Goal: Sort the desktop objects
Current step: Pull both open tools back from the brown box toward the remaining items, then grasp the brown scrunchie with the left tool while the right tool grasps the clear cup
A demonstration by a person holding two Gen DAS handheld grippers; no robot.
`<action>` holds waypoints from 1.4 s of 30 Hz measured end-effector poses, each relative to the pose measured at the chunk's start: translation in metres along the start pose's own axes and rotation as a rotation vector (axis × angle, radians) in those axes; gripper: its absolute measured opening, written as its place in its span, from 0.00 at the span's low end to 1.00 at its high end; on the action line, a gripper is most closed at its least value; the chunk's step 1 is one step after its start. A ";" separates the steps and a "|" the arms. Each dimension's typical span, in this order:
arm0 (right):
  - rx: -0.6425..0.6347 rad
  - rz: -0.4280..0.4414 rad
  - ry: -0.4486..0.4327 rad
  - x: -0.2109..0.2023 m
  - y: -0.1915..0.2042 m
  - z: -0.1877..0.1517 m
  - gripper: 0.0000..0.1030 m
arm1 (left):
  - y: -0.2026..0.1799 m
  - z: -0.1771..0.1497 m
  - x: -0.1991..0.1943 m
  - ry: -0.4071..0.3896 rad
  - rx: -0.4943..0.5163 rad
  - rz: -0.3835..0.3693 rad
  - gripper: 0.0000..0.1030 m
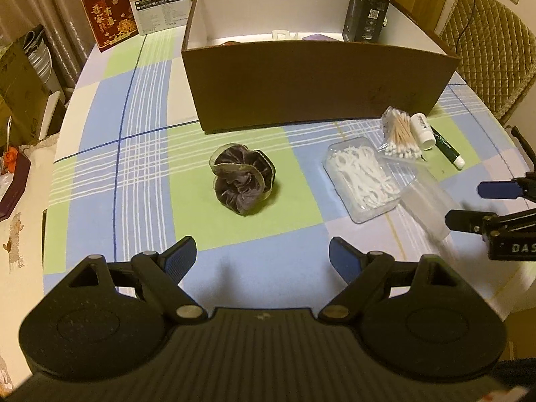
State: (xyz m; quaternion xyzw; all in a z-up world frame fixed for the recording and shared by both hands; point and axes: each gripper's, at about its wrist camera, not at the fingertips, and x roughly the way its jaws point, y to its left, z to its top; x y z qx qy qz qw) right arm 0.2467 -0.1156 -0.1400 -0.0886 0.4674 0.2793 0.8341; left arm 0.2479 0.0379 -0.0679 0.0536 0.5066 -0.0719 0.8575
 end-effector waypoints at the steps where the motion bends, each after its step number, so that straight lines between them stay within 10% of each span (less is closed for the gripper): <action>1: -0.009 0.001 -0.001 0.003 0.000 0.000 0.64 | 0.000 0.000 0.002 0.000 0.002 -0.001 0.81; 19: -0.129 -0.038 0.018 0.042 0.008 0.003 0.48 | 0.008 0.013 0.029 0.016 0.037 -0.002 0.81; 33: 0.183 -0.036 -0.064 -0.001 -0.040 0.010 0.48 | 0.013 0.031 0.054 -0.034 0.150 -0.008 0.78; 42: 0.323 -0.103 -0.078 -0.012 -0.075 0.011 0.48 | 0.012 0.039 0.084 -0.031 0.172 -0.014 0.48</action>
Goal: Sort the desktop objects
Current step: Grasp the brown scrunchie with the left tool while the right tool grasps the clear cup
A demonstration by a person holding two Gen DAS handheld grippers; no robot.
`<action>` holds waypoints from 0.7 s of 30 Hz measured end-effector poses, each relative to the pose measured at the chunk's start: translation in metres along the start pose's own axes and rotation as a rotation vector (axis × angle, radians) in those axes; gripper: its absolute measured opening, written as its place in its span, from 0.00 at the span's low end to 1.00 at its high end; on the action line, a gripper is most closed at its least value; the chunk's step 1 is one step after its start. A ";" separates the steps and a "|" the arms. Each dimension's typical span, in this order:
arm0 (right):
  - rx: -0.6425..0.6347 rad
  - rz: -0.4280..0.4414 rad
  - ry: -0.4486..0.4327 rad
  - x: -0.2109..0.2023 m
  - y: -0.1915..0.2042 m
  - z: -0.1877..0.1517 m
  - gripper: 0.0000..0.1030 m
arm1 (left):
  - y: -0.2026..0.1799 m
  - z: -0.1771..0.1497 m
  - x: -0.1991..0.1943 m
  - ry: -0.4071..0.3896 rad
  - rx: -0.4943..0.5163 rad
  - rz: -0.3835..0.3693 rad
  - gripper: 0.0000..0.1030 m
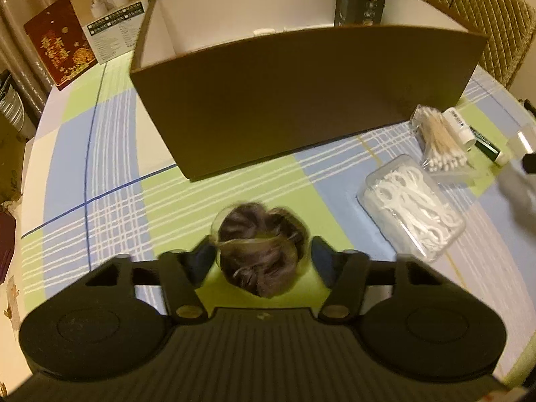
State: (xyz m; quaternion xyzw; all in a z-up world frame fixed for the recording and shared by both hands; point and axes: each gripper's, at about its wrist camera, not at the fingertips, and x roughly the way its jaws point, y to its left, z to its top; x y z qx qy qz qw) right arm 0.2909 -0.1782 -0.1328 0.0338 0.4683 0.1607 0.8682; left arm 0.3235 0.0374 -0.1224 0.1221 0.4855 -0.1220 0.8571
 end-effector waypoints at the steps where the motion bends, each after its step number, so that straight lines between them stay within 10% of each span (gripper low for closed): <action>1: 0.009 -0.003 0.001 0.000 -0.002 0.000 0.48 | 0.001 0.000 0.002 -0.001 0.001 -0.001 0.44; 9: 0.034 -0.004 0.005 -0.003 -0.008 -0.002 0.48 | 0.005 0.009 0.002 -0.026 0.035 -0.008 0.17; 21: 0.011 0.040 -0.003 -0.007 -0.001 0.004 0.48 | 0.005 0.010 -0.021 -0.039 0.040 -0.034 0.15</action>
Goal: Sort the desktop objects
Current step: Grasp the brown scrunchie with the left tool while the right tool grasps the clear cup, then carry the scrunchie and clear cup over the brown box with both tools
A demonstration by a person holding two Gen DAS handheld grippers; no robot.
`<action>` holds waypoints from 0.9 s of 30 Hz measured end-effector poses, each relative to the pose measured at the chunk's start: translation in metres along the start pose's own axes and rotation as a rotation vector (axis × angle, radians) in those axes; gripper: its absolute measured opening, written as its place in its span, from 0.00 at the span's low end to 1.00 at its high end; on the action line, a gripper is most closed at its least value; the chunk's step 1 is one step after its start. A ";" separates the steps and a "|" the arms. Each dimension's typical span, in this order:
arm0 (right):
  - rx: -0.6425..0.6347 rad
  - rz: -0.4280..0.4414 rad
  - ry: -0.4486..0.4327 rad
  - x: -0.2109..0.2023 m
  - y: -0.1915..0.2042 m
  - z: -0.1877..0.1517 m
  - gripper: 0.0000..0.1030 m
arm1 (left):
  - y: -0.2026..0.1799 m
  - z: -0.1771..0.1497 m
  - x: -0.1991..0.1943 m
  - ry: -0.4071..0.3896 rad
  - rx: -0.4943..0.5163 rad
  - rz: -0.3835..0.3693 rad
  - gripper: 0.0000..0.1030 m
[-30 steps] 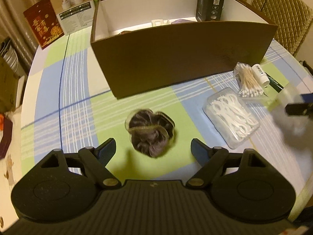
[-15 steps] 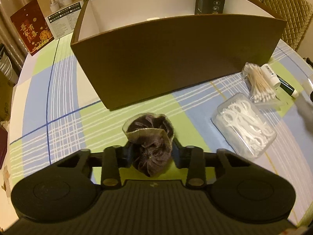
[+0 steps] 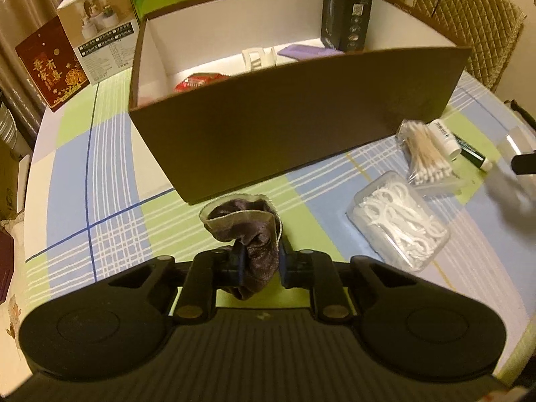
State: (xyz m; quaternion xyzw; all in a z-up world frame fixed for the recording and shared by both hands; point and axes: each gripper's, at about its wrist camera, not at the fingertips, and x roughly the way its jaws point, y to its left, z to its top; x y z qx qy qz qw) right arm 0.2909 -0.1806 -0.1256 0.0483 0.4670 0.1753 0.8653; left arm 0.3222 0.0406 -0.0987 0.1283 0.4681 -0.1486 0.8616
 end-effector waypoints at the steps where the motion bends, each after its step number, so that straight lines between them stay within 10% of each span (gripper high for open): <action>1: -0.002 0.006 -0.002 -0.001 0.001 0.001 0.48 | 0.001 0.001 -0.004 -0.007 0.001 -0.004 0.15; 15: -0.067 0.145 -0.086 -0.024 0.027 0.042 0.48 | 0.001 0.036 -0.072 -0.169 -0.015 -0.057 0.14; 27: -0.183 0.165 -0.176 -0.005 0.057 0.108 0.48 | 0.014 0.100 -0.057 -0.211 -0.026 -0.022 0.15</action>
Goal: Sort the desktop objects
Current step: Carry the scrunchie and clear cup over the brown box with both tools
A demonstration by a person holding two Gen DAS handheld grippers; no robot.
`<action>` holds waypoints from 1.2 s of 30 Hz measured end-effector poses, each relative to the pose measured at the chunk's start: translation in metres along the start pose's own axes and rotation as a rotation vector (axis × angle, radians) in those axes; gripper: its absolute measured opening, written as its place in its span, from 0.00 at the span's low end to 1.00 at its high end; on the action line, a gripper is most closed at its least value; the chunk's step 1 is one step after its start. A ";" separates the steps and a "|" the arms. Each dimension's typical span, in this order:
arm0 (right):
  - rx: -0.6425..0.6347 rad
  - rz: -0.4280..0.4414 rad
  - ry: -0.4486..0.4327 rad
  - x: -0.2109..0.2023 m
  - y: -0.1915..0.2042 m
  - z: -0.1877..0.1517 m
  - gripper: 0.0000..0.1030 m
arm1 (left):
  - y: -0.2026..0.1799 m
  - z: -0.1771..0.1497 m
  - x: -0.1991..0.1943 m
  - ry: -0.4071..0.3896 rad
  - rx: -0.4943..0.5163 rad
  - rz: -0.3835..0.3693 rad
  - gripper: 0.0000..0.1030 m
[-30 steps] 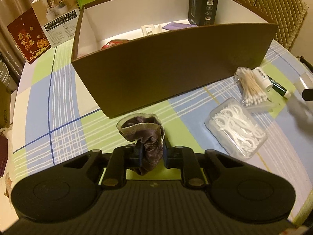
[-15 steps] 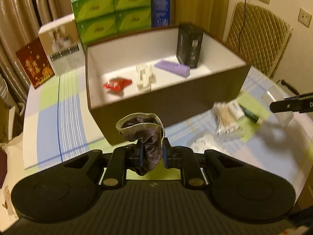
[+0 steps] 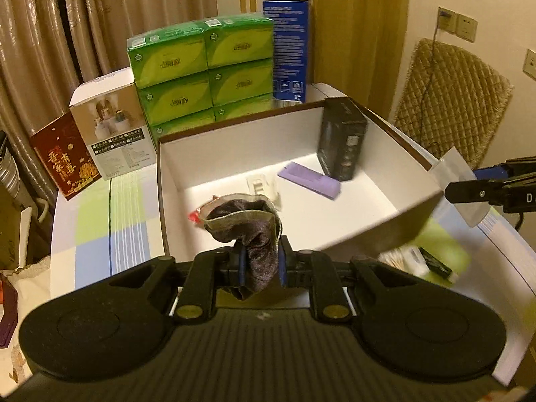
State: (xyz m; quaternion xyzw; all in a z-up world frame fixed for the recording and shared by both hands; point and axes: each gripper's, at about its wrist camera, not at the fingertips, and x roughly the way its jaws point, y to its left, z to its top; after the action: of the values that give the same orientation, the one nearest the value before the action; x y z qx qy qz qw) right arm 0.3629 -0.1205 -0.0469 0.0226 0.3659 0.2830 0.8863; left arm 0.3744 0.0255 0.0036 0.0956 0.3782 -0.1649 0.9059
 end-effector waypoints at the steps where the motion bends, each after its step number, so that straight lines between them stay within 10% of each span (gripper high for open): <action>1: -0.001 0.002 0.003 0.007 0.000 0.006 0.48 | 0.002 0.004 0.006 0.010 -0.004 0.006 0.15; 10: -0.040 -0.020 0.100 0.059 -0.009 0.033 0.48 | 0.031 0.038 0.063 0.142 -0.081 -0.015 0.15; 32: -0.218 -0.112 0.308 0.119 -0.025 0.039 0.48 | 0.020 0.030 0.155 0.450 0.119 -0.013 0.18; 36: -0.235 -0.107 0.323 0.121 -0.025 0.038 0.48 | 0.019 0.029 0.156 0.459 0.144 -0.011 0.31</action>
State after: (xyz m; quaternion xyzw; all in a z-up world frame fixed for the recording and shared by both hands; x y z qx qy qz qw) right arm 0.4697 -0.0726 -0.1017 -0.1458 0.4684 0.2763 0.8264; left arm 0.5029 -0.0006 -0.0870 0.1927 0.5621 -0.1704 0.7861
